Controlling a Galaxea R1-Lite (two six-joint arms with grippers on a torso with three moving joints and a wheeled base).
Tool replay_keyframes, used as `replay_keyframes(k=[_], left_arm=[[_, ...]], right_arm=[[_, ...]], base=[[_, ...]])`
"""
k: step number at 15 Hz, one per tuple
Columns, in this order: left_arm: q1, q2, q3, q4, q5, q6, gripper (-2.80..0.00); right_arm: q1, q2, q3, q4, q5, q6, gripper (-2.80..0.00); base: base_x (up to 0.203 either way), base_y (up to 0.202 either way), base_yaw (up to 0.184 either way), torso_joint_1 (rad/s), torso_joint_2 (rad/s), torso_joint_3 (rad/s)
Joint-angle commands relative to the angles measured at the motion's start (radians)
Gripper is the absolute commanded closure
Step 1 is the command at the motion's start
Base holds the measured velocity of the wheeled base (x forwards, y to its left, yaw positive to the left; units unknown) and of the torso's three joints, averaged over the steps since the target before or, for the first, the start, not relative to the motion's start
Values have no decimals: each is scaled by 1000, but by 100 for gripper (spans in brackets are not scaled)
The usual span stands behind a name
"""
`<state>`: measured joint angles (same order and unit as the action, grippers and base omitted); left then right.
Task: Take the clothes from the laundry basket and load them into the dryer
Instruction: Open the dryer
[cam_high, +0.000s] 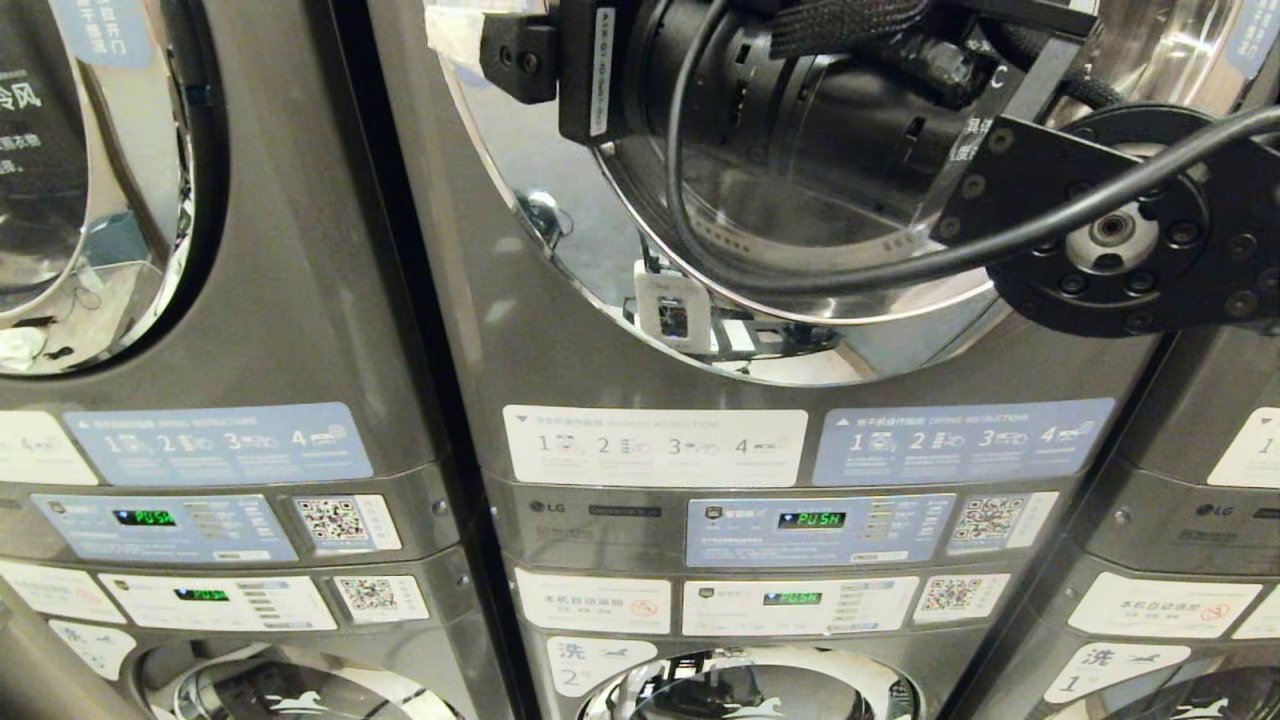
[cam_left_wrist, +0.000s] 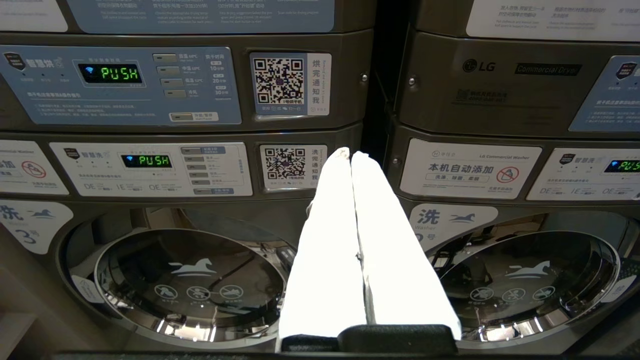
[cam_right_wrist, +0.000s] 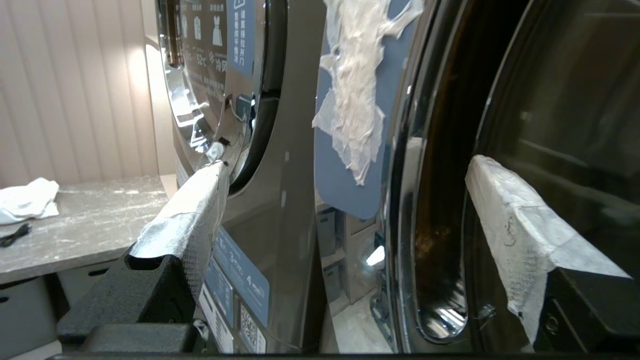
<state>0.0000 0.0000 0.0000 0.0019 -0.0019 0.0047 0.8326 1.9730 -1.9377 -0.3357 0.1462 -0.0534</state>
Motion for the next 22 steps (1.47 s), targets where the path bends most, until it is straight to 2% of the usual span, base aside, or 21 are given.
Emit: replay_keyframes(k=[1, 7, 16, 19, 22], left_arm=[[0, -2, 2, 0, -1, 0, 0], [0, -2, 2, 0, 0, 0, 0], [0, -2, 2, 1, 0, 0, 0], [0, -2, 2, 0, 0, 0, 0], [0, -2, 2, 0, 0, 0, 0]], right_arm=[[0, 9, -1, -2, 1, -2, -280], [16, 15, -1, 0, 13, 4, -280], [74, -8, 25, 4, 91, 23, -280], [78, -49, 85, 2, 95, 23, -280], [81, -134, 224, -7, 117, 23, -280]], base=[[0, 0, 0, 0, 0, 0], [0, 0, 0, 0, 0, 0], [0, 0, 0, 0, 0, 0], [0, 0, 0, 0, 0, 0], [0, 0, 0, 0, 0, 0]])
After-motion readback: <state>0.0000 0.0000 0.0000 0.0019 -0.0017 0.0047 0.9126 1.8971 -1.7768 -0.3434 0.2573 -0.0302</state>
